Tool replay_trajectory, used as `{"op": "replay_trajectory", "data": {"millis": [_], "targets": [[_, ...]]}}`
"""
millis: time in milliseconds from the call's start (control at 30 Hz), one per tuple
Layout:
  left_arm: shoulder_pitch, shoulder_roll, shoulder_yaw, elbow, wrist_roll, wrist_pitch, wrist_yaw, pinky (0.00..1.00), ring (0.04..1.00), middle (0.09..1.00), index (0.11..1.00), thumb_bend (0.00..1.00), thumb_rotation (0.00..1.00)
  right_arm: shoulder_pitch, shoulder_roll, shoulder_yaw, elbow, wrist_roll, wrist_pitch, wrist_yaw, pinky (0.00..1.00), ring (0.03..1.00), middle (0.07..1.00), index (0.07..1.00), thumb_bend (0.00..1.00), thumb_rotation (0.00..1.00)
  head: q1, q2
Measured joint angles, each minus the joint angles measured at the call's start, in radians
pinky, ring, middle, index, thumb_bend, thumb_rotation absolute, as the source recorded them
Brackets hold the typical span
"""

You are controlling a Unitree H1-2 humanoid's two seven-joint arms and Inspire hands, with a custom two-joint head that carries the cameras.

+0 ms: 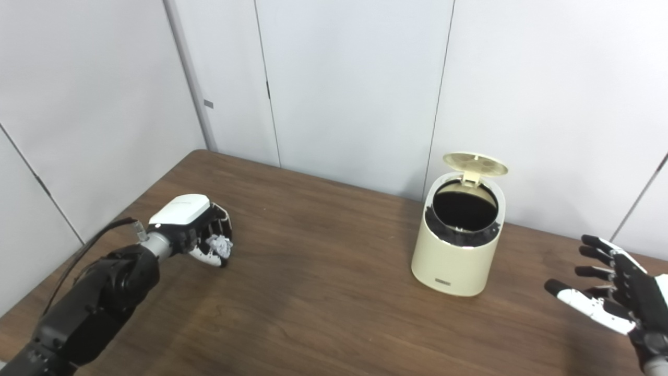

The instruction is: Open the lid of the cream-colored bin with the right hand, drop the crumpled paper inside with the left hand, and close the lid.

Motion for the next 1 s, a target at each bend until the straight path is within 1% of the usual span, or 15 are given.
{"op": "replay_trajectory", "data": {"millis": [100,200,233,267,367,500,600,633,700,733,767,833,933,967,1000], "targets": [[0.002,-0.012,-0.004,-0.018,0.000,0.000,0.001,0.40,0.408,0.469,0.516,0.50,0.00,0.000,0.000,0.000,0.002,-0.001,0.000,0.000,0.51,0.706,0.813,0.822,0.77,0.37,0.000,0.000],[0.002,-0.020,-0.008,-0.065,0.000,0.002,-0.009,0.40,0.407,0.468,0.517,0.50,0.00,0.000,-0.001,0.004,0.004,-0.008,-0.001,0.000,0.51,0.712,0.823,0.833,0.77,0.38,0.000,0.000],[0.001,-0.020,-0.008,-0.086,0.000,0.005,-0.014,0.40,0.409,0.472,0.515,0.50,0.00,0.000,-0.001,0.005,0.004,-0.010,-0.002,0.000,0.52,0.713,0.828,0.837,0.78,0.39,0.000,0.000],[-0.003,-0.020,-0.007,-0.113,0.001,0.010,-0.018,0.39,0.409,0.474,0.513,0.50,0.00,0.000,-0.002,0.006,0.005,-0.011,-0.002,0.000,0.53,0.717,0.834,0.843,0.78,0.39,-0.023,-0.002],[-0.021,-0.020,-0.007,-0.195,0.003,0.017,-0.047,0.38,0.407,0.471,0.515,0.50,0.00,0.000,-0.003,0.012,0.007,-0.019,-0.002,0.000,0.55,0.725,0.841,0.851,0.77,0.40,-0.031,-0.002],[-0.075,-0.036,-0.006,-0.319,0.003,0.028,-0.077,0.36,0.399,0.467,0.517,0.50,0.00,-0.001,-0.003,0.022,0.007,-0.036,-0.002,0.000,0.57,0.734,0.839,0.851,0.76,0.37,-0.035,-0.002],[-0.126,-0.069,-0.007,-0.397,0.022,0.065,-0.111,0.33,0.380,0.466,0.537,0.50,0.00,-0.001,-0.003,0.025,0.008,-0.039,-0.001,0.000,0.58,0.746,0.842,0.856,0.76,0.36,-0.035,-0.002],[-0.142,-0.080,-0.008,-0.417,0.028,0.086,-0.128,0.32,0.377,0.463,0.537,0.50,0.00,-0.001,-0.003,0.025,0.008,-0.039,-0.001,0.000,0.59,0.751,0.844,0.858,0.74,0.32,-0.060,-0.005],[-0.163,-0.111,-0.010,-0.448,0.044,0.122,-0.145,0.31,0.375,0.461,0.539,0.50,0.00,-0.001,-0.003,0.026,0.008,-0.040,-0.001,0.000,0.60,0.756,0.846,0.860,0.73,0.29,-0.077,-0.005],[-0.171,-0.133,-0.012,-0.463,0.058,0.144,-0.155,0.30,0.371,0.460,0.541,0.50,0.00,-0.001,-0.003,0.027,0.008,-0.042,-0.001,0.000,0.61,0.758,0.850,0.863,0.71,0.26,-0.077,-0.005],[-0.179,-0.155,-0.016,-0.475,0.067,0.165,-0.161,0.29,0.367,0.458,0.543,0.50,0.00,-0.001,-0.003,0.027,0.008,-0.045,-0.001,0.000,0.61,0.762,0.851,0.863,0.71,0.24,-0.089,-0.006],[-0.196,-0.203,-0.027,-0.496,0.077,0.194,-0.172,0.28,0.363,0.455,0.545,0.50,0.00,-0.002,0.000,0.030,0.010,-0.047,0.000,0.000,0.62,0.769,0.850,0.861,0.71,0.22,-0.138,-0.008],[-0.219,-0.247,-0.046,-0.508,0.092,0.217,-0.198,0.31,0.377,0.465,0.545,0.50,0.00,-0.004,0.016,0.028,0.030,-0.043,-0.002,-0.002,0.67,0.782,0.851,0.862,0.70,0.17,-0.195,-0.014],[-0.227,-0.256,-0.051,-0.508,0.093,0.217,-0.201,0.32,0.381,0.468,0.542,0.50,0.00,-0.004,0.021,0.029,0.039,-0.045,-0.002,-0.003,0.66,0.775,0.849,0.862,0.70,0.17,-0.224,-0.017],[-0.233,-0.267,-0.055,-0.507,0.092,0.215,-0.201,0.32,0.383,0.470,0.539,0.50,0.00,-0.004,0.027,0.033,0.044,-0.047,-0.003,-0.004,0.66,0.772,0.848,0.862,0.70,0.19,-0.230,-0.017]]}}
